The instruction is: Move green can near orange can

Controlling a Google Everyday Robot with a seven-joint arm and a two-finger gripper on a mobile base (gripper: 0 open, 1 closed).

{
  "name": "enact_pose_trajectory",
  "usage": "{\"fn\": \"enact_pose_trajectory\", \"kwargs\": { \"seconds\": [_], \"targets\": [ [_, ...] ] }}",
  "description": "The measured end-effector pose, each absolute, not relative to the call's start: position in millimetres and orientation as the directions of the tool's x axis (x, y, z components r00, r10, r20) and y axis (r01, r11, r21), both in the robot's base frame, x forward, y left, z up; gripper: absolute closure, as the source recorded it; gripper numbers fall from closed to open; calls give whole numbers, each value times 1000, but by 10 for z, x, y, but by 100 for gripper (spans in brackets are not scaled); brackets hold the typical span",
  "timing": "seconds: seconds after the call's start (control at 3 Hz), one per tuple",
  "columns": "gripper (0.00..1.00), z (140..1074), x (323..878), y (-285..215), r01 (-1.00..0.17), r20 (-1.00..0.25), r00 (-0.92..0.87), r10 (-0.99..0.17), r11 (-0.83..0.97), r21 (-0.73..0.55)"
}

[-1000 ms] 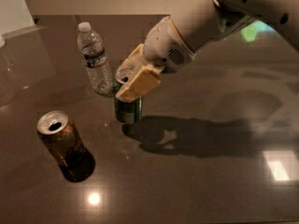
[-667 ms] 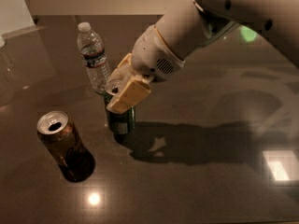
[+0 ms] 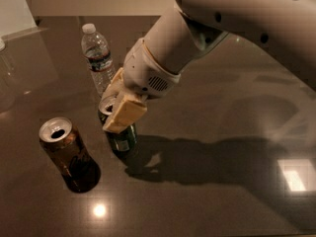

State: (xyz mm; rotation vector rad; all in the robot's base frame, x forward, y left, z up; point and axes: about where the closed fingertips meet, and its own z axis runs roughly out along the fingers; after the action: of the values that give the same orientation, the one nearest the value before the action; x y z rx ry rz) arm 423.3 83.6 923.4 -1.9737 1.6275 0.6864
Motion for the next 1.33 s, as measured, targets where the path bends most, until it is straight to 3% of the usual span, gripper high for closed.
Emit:
{"fn": "enact_pose_trajectory", "kwargs": {
  "seconds": [1.0, 1.33],
  "targets": [
    [12, 9133, 4235, 908, -985, -668, 141, -731, -174, -18],
    [0, 9141, 4222, 918, -984, -666, 145, -732, -176, -20]
  ]
}}
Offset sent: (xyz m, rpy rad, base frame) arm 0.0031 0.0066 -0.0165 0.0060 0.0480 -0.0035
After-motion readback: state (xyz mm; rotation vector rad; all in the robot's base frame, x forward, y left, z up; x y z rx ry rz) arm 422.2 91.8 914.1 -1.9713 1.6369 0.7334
